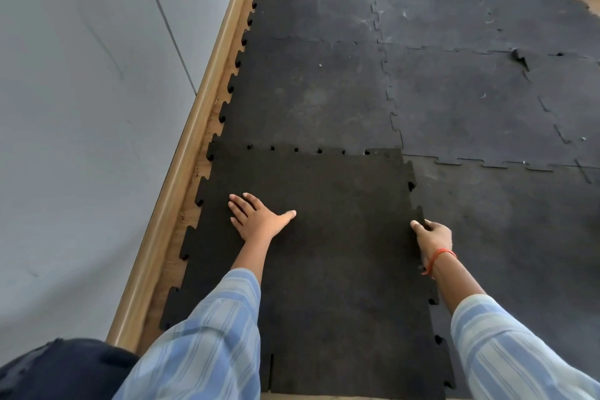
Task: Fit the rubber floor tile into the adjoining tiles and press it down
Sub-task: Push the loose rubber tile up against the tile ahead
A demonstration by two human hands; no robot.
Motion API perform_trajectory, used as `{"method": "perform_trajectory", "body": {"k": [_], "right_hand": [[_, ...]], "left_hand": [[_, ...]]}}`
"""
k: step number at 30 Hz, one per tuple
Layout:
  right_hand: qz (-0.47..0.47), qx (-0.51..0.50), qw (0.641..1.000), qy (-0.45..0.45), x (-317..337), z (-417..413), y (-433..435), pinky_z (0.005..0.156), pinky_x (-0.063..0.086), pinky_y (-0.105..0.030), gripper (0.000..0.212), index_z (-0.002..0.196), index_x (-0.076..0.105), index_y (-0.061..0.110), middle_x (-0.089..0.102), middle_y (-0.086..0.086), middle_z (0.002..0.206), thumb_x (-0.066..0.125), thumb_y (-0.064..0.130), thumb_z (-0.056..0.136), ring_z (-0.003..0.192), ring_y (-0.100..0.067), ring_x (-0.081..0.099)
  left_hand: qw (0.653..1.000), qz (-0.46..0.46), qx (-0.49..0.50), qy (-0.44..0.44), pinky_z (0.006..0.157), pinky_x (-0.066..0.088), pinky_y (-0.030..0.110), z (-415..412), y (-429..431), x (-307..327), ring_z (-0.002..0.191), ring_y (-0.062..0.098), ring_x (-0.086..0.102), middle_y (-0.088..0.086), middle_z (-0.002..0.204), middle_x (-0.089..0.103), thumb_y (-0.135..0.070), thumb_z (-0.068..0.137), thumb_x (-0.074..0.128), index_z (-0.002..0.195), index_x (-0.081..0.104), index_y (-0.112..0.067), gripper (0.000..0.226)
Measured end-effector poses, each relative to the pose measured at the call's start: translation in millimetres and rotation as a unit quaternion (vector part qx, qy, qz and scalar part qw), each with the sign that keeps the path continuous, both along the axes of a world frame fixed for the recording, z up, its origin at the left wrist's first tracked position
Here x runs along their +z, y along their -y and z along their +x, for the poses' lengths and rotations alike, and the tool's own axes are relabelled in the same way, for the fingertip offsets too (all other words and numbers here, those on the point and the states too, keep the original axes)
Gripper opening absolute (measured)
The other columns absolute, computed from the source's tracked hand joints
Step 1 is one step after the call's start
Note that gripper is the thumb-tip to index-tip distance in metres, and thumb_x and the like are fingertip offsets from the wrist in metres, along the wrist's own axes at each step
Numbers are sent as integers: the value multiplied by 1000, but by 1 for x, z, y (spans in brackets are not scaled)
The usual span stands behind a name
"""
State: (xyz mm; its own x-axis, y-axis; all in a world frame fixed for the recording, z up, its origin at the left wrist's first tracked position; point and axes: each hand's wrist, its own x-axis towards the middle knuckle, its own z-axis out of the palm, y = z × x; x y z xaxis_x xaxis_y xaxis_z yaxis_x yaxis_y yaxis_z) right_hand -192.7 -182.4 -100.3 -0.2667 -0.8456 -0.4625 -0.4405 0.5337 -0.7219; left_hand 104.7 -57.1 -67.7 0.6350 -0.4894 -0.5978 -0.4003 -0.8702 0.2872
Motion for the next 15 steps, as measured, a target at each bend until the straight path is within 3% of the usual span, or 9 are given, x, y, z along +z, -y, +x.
{"method": "perform_trajectory", "body": {"k": [4,7,9,12,15], "right_hand": [[-1,10,999,-32,2,4,-10,105,42,-44,45,126,58,3,62,-17,126,64,24,88,118,-34,56],[-32,57,983,-173,11,8,-19,109,31,-42,40,122,61,3,53,-23,130,63,24,88,124,-39,42],[-51,65,973,-217,18,12,-28,109,27,-43,38,124,59,2,43,-24,133,60,19,90,125,-41,35],[-51,95,972,-208,20,22,-38,112,23,-42,51,137,41,-3,33,-26,144,53,21,94,134,-41,27],[-66,191,951,-235,8,30,-49,118,10,-40,71,146,12,-8,12,-26,156,45,31,97,146,-36,10]], "left_hand": [[999,9,-44,15,118,-1,47,6,-1,-2,144,38,-21,19,156,-27,-73,74,59,150,-16,-6,127],[999,7,-51,18,118,-1,47,6,-1,-2,144,38,-21,19,156,-27,-74,73,59,150,-16,-6,127],[998,-2,-53,33,118,-1,47,4,-3,-4,144,36,-21,18,156,-26,-75,74,57,150,-16,-6,126],[992,-27,-92,82,118,0,48,-7,-7,-13,146,30,-17,17,158,-22,-77,79,46,151,-12,-6,117],[977,-63,-160,128,119,-1,48,-28,-12,-23,147,27,-15,14,159,-20,-72,88,30,151,-12,-6,101]]}}
